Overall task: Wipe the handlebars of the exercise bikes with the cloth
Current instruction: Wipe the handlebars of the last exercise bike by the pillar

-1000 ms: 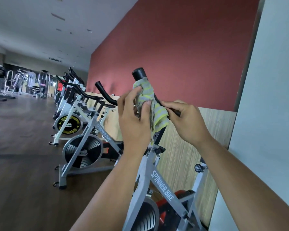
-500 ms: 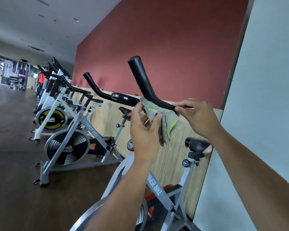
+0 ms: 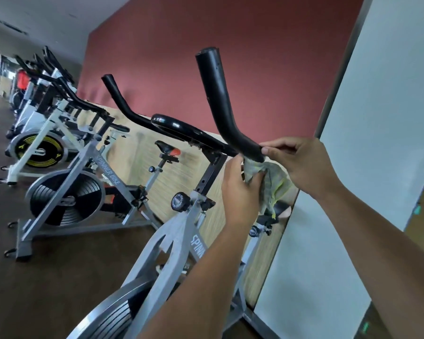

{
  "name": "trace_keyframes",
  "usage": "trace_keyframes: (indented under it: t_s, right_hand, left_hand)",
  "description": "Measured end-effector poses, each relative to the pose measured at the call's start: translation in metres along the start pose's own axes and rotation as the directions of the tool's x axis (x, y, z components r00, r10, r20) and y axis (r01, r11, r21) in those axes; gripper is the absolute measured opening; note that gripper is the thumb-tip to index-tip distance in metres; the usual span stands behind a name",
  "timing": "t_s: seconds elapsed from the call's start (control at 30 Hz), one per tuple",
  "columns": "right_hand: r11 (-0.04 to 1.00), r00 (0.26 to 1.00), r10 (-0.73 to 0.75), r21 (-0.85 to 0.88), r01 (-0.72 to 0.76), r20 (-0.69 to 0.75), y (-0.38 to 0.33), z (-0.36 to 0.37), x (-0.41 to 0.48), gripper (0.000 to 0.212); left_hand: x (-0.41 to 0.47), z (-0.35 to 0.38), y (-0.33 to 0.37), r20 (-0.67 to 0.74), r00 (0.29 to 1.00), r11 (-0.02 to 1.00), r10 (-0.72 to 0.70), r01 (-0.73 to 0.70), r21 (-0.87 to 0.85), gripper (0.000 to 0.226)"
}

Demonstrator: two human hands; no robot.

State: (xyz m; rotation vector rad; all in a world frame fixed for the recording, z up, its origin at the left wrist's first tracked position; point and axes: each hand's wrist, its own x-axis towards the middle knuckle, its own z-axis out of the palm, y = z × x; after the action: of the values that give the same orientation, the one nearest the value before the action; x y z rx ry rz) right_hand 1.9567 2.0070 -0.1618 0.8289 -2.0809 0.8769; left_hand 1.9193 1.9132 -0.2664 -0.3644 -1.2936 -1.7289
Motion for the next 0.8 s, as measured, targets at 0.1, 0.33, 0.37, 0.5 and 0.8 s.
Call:
trace_keyframes:
  t_s: [0.1,0.33,0.37,0.5,0.8]
  right_hand:
    - [1.000,1.000,0.007,-0.006,-0.007,-0.023,0.000,0.003,-0.002,0.009]
    - [1.000,0.998,0.018,0.019,-0.017,-0.056,-0.001,0.006,-0.007,0.011]
    - [1.000,0.998,0.012,0.025,-0.011,-0.062,-0.002,0.007,-0.008,0.011]
    - [1.000,0.996,-0.012,0.024,0.014,-0.088,-0.003,0.012,-0.011,0.013]
    - [1.000,0.994,-0.008,0.012,0.010,-0.106,0.001,0.012,-0.012,0.013]
  left_hand:
    - [0.003,0.007,-0.005,-0.008,0.999,0.999,-0.032,0.032,0.027,0.039]
    - [0.014,0.010,-0.015,-0.050,0.997,0.998,-0.055,0.055,0.007,0.040]
    - [0.016,0.010,-0.017,-0.056,0.996,0.998,-0.064,0.064,-0.003,0.042]
    - [0.024,0.009,-0.026,-0.134,0.979,0.987,-0.152,0.144,-0.068,0.048]
    - [0.036,0.007,-0.045,-0.142,0.924,0.905,-0.356,0.304,-0.297,0.041]
